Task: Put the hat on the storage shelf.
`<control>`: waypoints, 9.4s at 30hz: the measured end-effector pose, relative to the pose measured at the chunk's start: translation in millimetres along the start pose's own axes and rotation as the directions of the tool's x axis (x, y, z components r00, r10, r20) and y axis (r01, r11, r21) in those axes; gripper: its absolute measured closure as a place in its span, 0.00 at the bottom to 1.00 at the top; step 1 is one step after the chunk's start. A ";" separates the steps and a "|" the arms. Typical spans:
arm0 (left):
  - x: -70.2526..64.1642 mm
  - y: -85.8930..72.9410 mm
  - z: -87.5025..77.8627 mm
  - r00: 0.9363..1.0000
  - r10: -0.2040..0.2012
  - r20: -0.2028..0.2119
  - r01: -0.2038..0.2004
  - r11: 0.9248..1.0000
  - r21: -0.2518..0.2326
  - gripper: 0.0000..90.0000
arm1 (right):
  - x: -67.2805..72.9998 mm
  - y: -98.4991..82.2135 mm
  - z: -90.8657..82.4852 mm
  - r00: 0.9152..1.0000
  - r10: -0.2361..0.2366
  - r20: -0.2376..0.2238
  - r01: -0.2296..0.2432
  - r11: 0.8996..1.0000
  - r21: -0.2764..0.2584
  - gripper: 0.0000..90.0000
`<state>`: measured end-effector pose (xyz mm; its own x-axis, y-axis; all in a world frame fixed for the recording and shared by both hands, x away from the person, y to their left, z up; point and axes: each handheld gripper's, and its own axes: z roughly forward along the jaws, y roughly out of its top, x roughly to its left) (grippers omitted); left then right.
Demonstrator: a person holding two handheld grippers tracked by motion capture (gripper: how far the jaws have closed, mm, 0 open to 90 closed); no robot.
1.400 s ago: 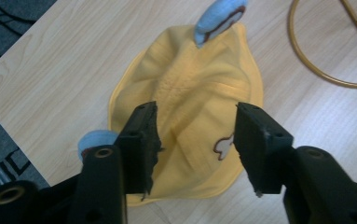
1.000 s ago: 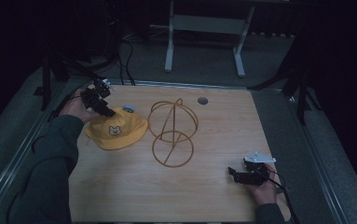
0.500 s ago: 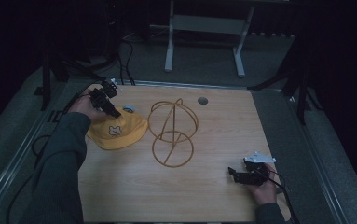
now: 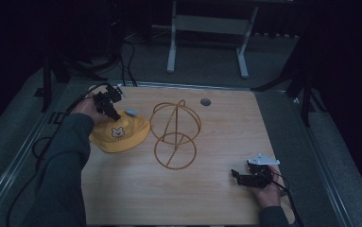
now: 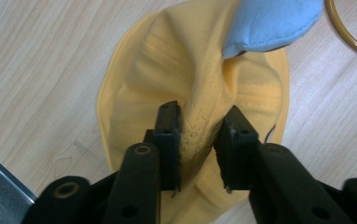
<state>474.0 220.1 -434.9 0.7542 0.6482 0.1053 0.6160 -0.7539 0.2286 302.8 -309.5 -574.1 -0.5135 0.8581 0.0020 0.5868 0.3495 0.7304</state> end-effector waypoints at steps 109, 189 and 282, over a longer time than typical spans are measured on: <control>-33.7 -86.9 -140.0 0.994 0.080 0.079 -0.046 0.932 -0.360 0.87 | 0.0 -0.1 0.0 1.000 -0.001 0.000 0.001 1.000 -0.001 0.20; -56.0 -58.8 -213.1 0.964 0.256 0.077 -0.192 0.865 -0.464 0.87 | -0.1 -0.1 0.0 1.000 -0.003 0.000 0.003 1.000 -0.002 0.20; -124.1 106.6 -186.1 0.901 0.430 0.061 -0.383 0.853 -0.353 0.86 | 0.1 -0.4 -0.4 1.000 -0.006 -0.001 0.006 1.000 0.000 0.20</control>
<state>403.7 79.3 -243.5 0.9580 0.2534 0.1342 0.1563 -0.8539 0.4965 302.3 -309.7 -574.1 -0.5173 0.8558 -0.0017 0.5839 0.3544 0.7304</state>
